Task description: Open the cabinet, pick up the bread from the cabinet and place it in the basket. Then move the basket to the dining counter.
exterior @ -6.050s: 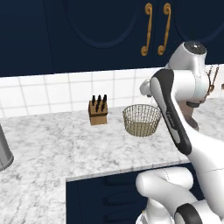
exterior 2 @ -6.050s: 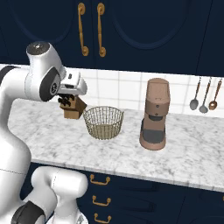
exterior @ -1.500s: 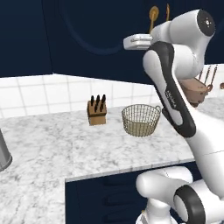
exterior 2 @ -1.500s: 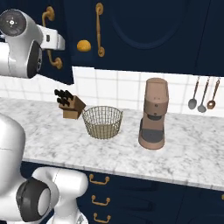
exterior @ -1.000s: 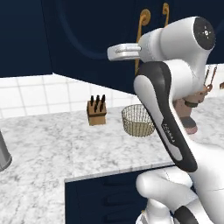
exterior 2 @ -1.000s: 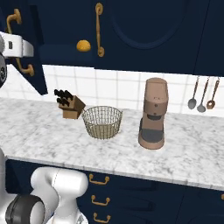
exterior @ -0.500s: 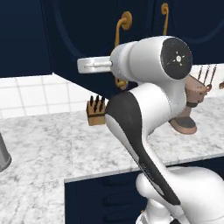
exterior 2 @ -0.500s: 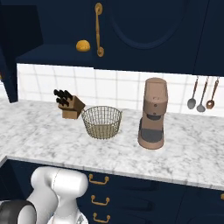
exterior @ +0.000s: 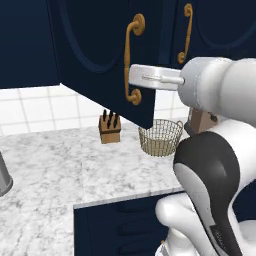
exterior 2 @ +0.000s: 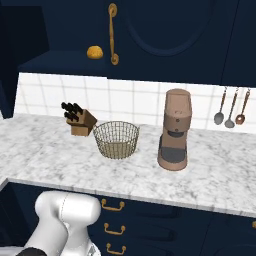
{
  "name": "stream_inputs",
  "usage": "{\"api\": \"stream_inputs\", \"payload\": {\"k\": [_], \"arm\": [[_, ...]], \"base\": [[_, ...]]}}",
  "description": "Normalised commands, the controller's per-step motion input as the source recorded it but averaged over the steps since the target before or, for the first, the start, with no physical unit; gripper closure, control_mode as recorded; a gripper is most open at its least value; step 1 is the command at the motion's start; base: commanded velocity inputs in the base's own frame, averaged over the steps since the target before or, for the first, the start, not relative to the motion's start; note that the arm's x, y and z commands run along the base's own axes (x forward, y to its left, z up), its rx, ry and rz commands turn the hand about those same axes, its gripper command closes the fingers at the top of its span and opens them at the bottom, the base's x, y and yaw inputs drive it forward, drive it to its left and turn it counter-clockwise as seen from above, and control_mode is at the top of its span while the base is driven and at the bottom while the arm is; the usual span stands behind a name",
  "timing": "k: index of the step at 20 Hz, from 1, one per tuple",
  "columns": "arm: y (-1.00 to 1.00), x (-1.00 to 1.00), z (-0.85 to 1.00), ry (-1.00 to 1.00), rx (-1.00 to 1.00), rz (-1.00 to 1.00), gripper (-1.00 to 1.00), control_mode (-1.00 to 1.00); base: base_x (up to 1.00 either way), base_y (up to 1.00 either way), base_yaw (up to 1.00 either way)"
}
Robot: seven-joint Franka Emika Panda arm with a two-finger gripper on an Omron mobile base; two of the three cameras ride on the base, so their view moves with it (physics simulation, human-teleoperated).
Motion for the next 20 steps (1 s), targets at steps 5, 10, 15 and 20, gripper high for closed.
{"api": "stream_inputs", "payload": {"k": [5,10,15,20], "arm": [[-0.96,-0.15,0.00,0.08,0.38,-0.05,1.00,-1.00],[-0.87,0.40,-0.57,0.00,0.70,0.02,1.00,-1.00],[-0.41,0.35,-0.42,0.00,0.61,0.19,1.00,-1.00],[0.01,0.59,0.00,0.16,0.15,0.34,1.00,-1.00]], "base": [[0.00,0.00,0.00],[0.00,0.00,0.00],[0.00,0.00,0.00],[0.00,0.00,0.00]]}}
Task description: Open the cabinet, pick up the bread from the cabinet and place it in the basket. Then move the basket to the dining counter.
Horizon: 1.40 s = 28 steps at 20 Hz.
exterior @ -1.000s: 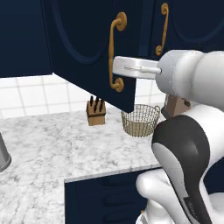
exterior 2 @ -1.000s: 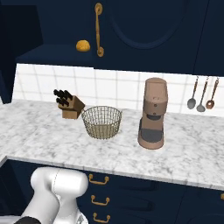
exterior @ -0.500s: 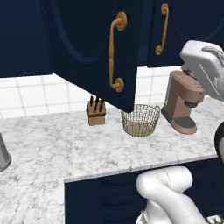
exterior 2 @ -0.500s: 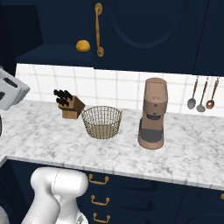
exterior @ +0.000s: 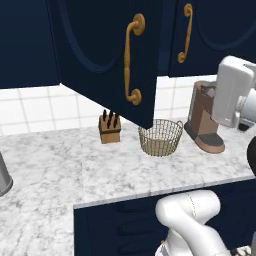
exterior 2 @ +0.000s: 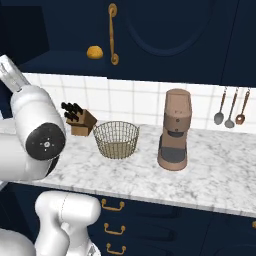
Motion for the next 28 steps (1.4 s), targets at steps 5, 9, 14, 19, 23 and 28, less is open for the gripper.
{"api": "stream_inputs", "payload": {"k": [5,9,14,19,23,28], "arm": [[0.00,0.54,0.00,0.10,0.03,0.50,1.00,-1.00],[0.42,0.35,-0.12,0.00,0.09,0.27,1.00,-1.00],[0.40,0.57,-0.05,0.01,0.07,0.15,1.00,-1.00],[0.28,0.54,-0.08,0.02,0.10,0.28,1.00,-1.00],[0.55,0.45,-0.08,0.09,0.04,0.37,1.00,-1.00],[0.92,0.19,-0.04,0.09,0.00,0.34,1.00,-1.00]], "base": [[0.00,0.00,0.00],[0.00,0.00,0.00],[0.00,0.00,0.00],[0.00,0.00,0.00],[0.00,0.00,0.00],[0.00,0.00,0.00]]}}
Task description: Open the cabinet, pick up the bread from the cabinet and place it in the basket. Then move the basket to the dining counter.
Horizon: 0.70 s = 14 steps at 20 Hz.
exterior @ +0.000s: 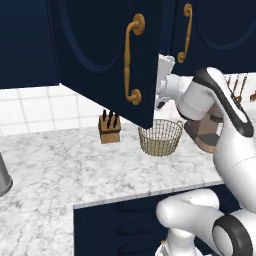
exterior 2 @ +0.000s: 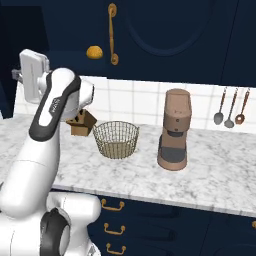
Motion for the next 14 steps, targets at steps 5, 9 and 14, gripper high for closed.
{"api": "stream_inputs", "payload": {"k": [5,9,14], "arm": [[1.00,-0.09,-0.04,0.12,-0.03,0.35,1.00,-1.00],[1.00,-0.28,-0.03,0.09,-0.01,0.34,1.00,-1.00],[1.00,-0.02,-0.13,0.04,-0.06,0.05,1.00,-1.00]], "base": [[0.00,0.00,0.00],[0.00,0.00,0.00],[0.00,0.00,0.00]]}}
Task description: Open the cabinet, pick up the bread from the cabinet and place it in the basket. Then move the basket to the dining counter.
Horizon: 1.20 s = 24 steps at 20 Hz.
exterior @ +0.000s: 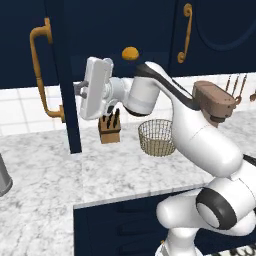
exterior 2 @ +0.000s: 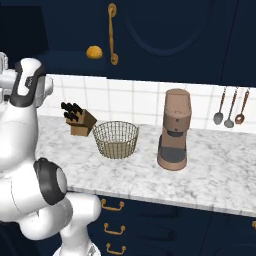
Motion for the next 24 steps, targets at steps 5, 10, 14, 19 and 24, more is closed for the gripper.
{"api": "stream_inputs", "payload": {"k": [5,10,14,19,24], "arm": [[0.36,0.01,-0.01,0.00,-0.04,-0.01,1.00,-1.00],[-0.46,-0.02,0.35,-0.27,-0.05,0.00,1.00,-1.00],[-1.00,0.01,-0.26,-0.44,-0.08,0.00,1.00,-1.00],[-0.94,0.00,-0.22,-0.58,-0.24,-0.08,1.00,-1.00],[-0.41,0.08,0.00,-0.39,-0.38,-0.43,1.00,-1.00]], "base": [[0.00,0.00,0.00],[0.00,0.00,0.00],[0.00,0.00,0.00],[0.00,0.00,0.00],[0.00,0.00,0.00]]}}
